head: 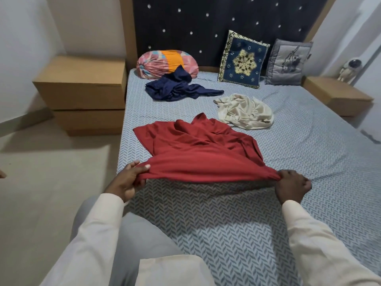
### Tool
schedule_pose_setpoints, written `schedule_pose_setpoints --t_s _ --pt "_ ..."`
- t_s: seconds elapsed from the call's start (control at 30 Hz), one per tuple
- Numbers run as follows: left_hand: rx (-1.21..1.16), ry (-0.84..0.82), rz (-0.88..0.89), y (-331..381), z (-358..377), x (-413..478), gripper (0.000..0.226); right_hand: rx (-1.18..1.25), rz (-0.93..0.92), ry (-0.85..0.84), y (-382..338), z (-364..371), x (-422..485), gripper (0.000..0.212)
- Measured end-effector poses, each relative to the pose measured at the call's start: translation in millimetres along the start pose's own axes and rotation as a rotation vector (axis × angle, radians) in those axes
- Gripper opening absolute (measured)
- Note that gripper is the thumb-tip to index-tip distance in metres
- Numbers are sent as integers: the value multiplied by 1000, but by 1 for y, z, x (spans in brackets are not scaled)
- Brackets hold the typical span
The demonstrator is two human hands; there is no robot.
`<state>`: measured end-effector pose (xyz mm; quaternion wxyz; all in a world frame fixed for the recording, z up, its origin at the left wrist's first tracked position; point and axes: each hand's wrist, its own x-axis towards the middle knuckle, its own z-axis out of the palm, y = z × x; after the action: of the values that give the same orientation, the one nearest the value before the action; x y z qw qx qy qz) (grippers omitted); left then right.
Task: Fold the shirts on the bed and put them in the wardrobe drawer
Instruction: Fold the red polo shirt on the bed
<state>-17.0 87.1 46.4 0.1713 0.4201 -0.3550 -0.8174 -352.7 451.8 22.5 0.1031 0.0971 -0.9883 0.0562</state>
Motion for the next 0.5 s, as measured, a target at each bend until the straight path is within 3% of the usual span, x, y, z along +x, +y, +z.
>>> schedule_pose_setpoints --t_s 0.1,0.17,0.27,0.4,0.5 --pt "-148 -20 -40 -21 -9 -6 54 -33 268 -201 15 8 -6 38" --pt "-160 10 -19 -30 -12 -9 53 19 228 -151 12 13 -16 43" --pt "-91 6 35 -34 -7 -17 44 222 -71 -101 -21 14 -42 55" --pt "56 -27 126 -38 -6 -29 29 532 -470 -233 -112 18 -97 61" --pt "121 -57 183 -39 -8 -37 19 636 -810 -404 -183 7 -150 69"
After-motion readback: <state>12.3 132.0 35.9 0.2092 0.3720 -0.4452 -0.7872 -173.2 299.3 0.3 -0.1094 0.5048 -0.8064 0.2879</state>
